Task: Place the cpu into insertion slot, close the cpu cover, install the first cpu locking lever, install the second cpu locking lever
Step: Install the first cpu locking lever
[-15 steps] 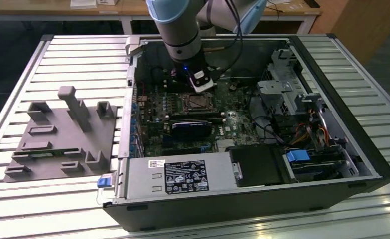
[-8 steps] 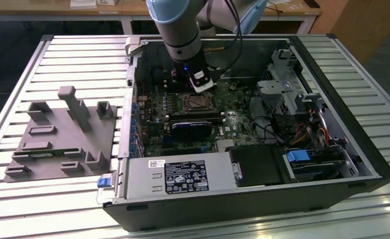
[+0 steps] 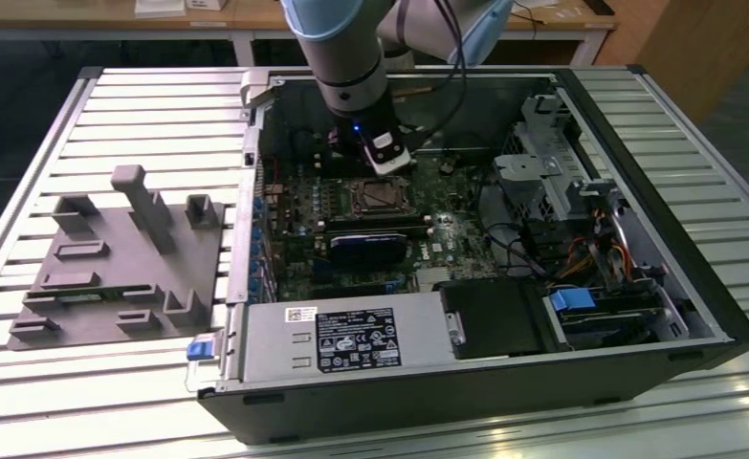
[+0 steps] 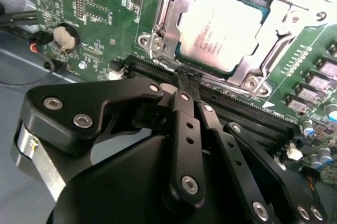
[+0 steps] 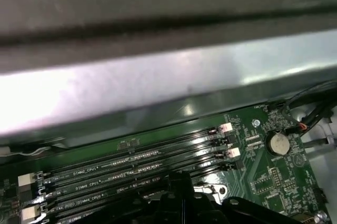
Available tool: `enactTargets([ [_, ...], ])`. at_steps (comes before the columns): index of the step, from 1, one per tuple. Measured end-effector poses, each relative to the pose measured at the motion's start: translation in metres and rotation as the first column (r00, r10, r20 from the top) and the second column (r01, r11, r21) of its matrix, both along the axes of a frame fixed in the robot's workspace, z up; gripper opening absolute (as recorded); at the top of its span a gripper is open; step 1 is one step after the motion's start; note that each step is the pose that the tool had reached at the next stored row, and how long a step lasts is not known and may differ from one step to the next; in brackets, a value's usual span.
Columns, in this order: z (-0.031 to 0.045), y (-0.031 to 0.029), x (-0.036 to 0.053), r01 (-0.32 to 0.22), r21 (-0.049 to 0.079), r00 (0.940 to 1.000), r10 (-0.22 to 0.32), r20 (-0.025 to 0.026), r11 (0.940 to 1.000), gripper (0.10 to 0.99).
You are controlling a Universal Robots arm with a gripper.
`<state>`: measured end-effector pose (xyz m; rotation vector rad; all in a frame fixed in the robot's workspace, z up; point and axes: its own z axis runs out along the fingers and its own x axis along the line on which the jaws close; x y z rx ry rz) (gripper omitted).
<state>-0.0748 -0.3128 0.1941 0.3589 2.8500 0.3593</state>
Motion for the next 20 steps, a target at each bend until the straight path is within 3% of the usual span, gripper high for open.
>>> enactTargets([
  [7,0.0117,0.0,0.0,0.0,-0.005,1.0,0.0,0.0,1.0,0.106],
  [11,0.0128,0.0,0.0,0.0,-0.017,1.0,0.0,0.0,0.9998,0.106],
  [17,0.0128,0.0,0.0,0.0,-0.02,1.0,0.0,-0.0001,0.9998,0.106],
  [19,0.0127,0.0001,0.0002,0.0,-0.025,1.0,0.0,-0.0038,0.9997,0.106],
  [20,0.0126,0.0002,0.0003,0.0,-0.03,1.0,0.0,-0.008,0.9995,0.106],
])
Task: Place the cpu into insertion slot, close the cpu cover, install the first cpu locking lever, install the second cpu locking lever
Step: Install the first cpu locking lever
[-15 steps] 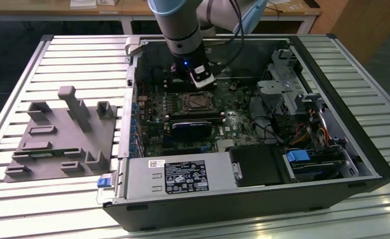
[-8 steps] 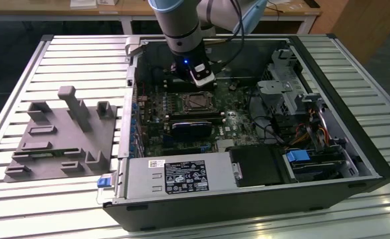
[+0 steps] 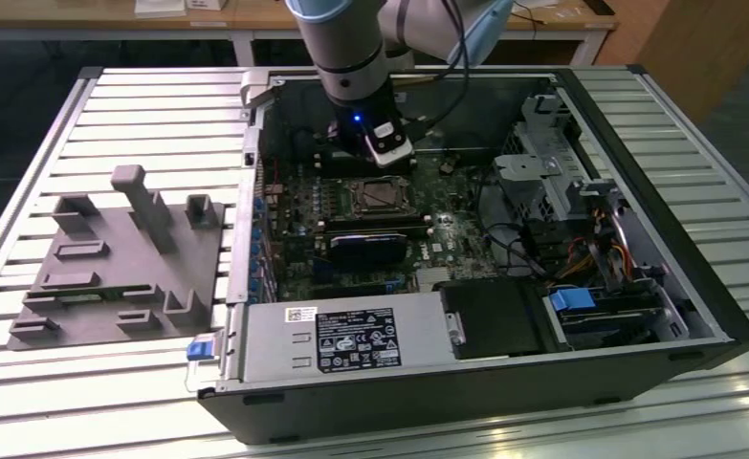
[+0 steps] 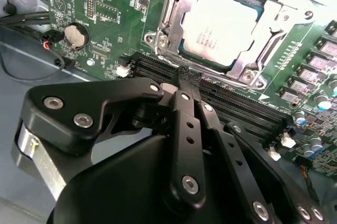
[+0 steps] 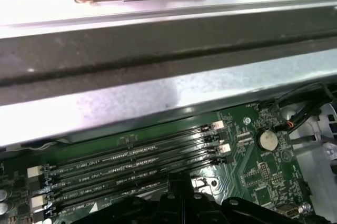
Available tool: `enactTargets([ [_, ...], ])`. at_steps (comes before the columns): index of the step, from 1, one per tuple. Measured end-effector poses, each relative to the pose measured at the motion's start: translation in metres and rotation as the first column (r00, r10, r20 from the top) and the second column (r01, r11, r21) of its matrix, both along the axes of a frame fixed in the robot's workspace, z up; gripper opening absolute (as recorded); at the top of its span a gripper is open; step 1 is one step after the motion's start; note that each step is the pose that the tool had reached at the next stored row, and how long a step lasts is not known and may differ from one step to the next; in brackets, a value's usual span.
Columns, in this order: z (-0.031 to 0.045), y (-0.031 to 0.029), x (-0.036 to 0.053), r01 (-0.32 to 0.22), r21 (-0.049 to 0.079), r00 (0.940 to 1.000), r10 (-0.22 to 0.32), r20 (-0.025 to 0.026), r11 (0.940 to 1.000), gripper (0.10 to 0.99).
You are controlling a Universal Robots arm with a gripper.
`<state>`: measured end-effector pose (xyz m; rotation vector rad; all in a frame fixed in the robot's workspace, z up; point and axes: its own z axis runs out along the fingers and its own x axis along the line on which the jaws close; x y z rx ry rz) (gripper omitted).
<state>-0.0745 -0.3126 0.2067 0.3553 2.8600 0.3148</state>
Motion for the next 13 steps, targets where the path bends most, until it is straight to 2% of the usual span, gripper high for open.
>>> enactTargets([
  [3,-0.0004,0.0004,0.0009,0.0,-0.025,0.9998,0.0,-0.0188,0.9997,0.106],
  [6,-0.0008,0.0006,0.0021,-0.001,-0.049,0.999,-0.001,-0.0438,0.9988,0.106],
  [9,-0.0011,0.0006,0.0034,-0.003,-0.07,0.9973,-0.002,-0.073,0.9975,0.106],
  [12,-0.0013,0.0007,0.0049,-0.006,-0.082,0.9941,-0.003,-0.1084,0.9966,0.106],
  [13,-0.0014,0.0007,0.0054,-0.006,-0.083,0.9933,-0.004,-0.1157,0.9965,0.106],
])
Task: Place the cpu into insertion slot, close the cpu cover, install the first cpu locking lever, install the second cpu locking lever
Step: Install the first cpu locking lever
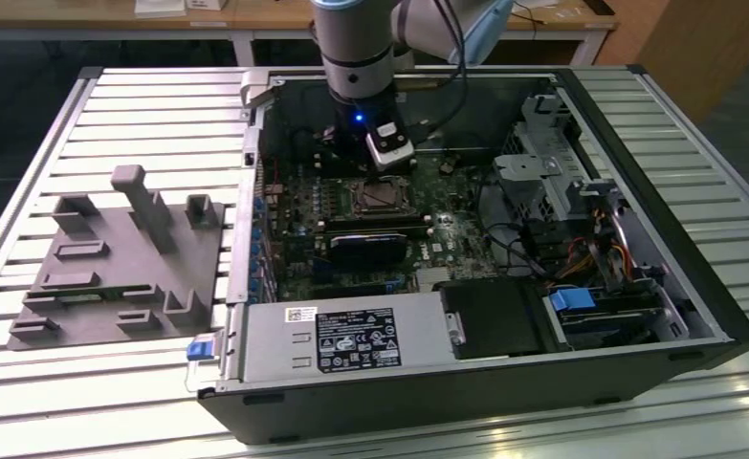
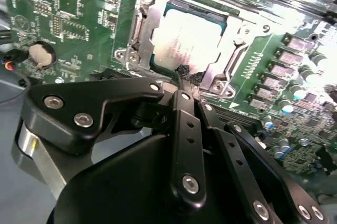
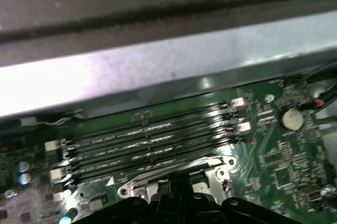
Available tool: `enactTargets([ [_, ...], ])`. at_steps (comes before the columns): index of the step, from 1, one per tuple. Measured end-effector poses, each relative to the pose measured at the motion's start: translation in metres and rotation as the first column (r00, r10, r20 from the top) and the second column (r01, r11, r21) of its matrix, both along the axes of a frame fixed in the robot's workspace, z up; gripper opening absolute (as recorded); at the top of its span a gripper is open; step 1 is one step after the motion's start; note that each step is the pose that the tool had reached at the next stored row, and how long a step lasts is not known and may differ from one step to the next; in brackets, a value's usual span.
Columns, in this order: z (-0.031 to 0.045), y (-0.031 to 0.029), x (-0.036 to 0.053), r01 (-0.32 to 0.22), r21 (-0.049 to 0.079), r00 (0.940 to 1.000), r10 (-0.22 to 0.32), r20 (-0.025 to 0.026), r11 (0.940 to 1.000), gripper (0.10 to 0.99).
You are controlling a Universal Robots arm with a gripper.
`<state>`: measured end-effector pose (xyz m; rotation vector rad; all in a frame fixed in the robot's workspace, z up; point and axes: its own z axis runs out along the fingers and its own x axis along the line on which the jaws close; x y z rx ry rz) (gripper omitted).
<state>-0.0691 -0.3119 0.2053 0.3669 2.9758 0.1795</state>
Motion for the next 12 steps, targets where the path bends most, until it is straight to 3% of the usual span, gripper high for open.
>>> enactTargets([
  [2,0.0,-0.0001,0.0007,0.0,-0.003,1.0,0.0,-0.0028,1.0,0.106],
  [12,0.0,-0.0022,0.0013,0.001,-0.006,1.0,-0.001,-0.0029,1.0,0.106],
])
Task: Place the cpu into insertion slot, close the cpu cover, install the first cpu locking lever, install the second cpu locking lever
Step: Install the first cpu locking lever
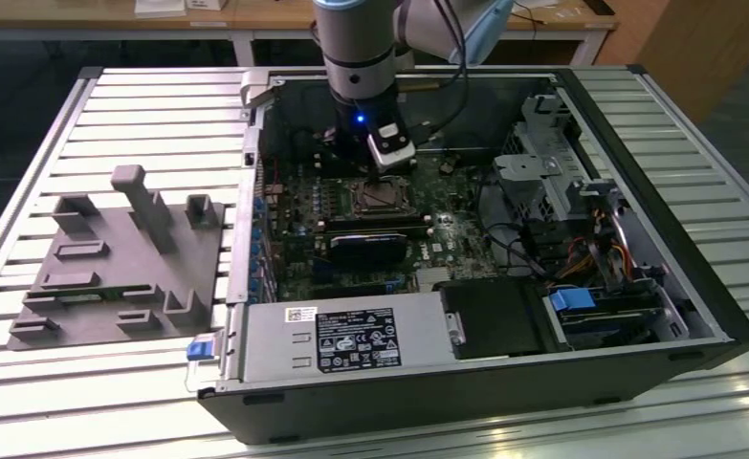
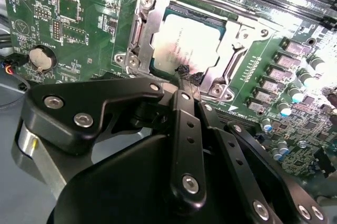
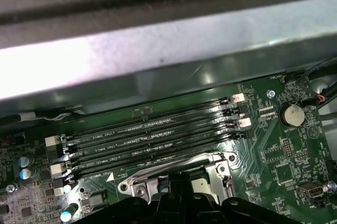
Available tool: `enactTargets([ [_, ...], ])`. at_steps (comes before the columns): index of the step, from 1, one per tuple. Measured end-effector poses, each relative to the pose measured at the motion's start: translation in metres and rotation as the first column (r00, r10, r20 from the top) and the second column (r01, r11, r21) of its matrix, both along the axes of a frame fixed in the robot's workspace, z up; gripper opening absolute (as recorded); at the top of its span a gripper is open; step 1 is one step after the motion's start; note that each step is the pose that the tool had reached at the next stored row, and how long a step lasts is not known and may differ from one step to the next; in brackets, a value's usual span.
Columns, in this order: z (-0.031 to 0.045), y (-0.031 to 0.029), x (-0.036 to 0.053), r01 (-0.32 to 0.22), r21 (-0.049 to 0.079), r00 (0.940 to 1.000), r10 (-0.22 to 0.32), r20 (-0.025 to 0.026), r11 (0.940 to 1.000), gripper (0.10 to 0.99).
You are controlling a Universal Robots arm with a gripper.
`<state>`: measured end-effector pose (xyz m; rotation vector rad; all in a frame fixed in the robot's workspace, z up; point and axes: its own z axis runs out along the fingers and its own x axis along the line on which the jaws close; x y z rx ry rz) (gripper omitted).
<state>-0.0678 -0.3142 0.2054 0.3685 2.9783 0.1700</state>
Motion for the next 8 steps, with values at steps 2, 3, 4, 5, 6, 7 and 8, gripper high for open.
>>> enactTargets([
  [2,-0.0001,-0.0002,0.0002,0.001,-0.004,1.0,-0.001,0.0001,1.0,0.106],
  [3,0.0,-0.0003,0.0002,0.001,-0.012,1.0,-0.001,0.0001,0.9999,0.106],
  [4,0.0,-0.0003,0.0003,0.001,-0.022,1.0,-0.001,0.0001,0.9998,0.106],
  [5,0.0,-0.0004,0.0005,0.001,-0.032,1.0,-0.001,0.0001,0.9995,0.106],
  [6,0.0,-0.0005,0.0009,0.001,-0.039,1.0,-0.001,0.0,0.9992,0.106],
  [7,-0.0001,-0.0008,0.0014,0.001,-0.043,1.0,-0.001,0.0002,0.9991,0.106],
  [8,-0.0001,-0.0013,0.0019,0.001,-0.045,1.0,-0.001,0.0001,0.999,0.106],
])
